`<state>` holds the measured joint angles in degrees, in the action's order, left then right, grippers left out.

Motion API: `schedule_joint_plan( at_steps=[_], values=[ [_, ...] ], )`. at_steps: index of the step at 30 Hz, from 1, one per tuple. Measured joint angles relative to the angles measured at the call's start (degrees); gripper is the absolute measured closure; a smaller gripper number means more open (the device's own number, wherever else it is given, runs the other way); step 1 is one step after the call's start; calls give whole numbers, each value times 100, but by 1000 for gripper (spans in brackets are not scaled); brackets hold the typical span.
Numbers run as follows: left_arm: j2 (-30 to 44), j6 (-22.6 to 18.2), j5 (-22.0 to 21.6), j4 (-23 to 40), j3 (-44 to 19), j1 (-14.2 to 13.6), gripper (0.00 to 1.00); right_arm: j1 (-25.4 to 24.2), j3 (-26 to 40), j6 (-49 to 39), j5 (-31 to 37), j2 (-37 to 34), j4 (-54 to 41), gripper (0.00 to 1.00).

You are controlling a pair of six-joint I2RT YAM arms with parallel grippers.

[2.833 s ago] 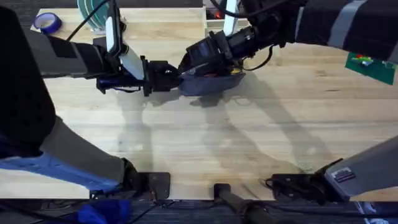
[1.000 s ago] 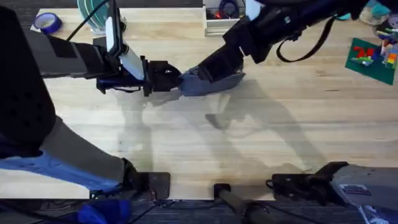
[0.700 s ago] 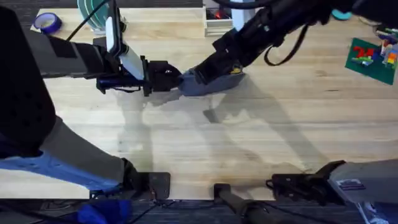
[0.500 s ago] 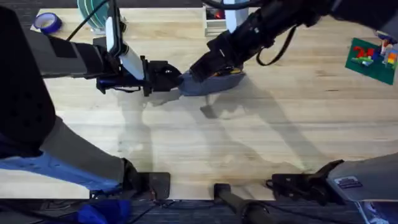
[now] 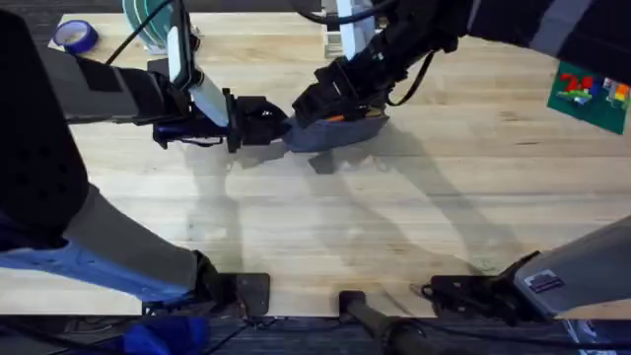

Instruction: Unzip the bag, pick up the pens from the table one at a time and place them inside, then zip the bag closed.

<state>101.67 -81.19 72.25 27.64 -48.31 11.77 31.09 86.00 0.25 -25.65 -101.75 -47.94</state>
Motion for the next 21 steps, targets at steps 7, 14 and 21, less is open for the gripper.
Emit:
schedule_joint_plan(
  at_steps=[7,14,21],
  values=[
    [0,0,0,0,0,0,959,-48,0,169,4,-125,294,4],
    [0,0,0,0,0,0,959,-48,0,175,20,-129,310,5],
    [0,0,0,0,0,0,959,-52,0,175,18,-129,378,4]
  ],
)
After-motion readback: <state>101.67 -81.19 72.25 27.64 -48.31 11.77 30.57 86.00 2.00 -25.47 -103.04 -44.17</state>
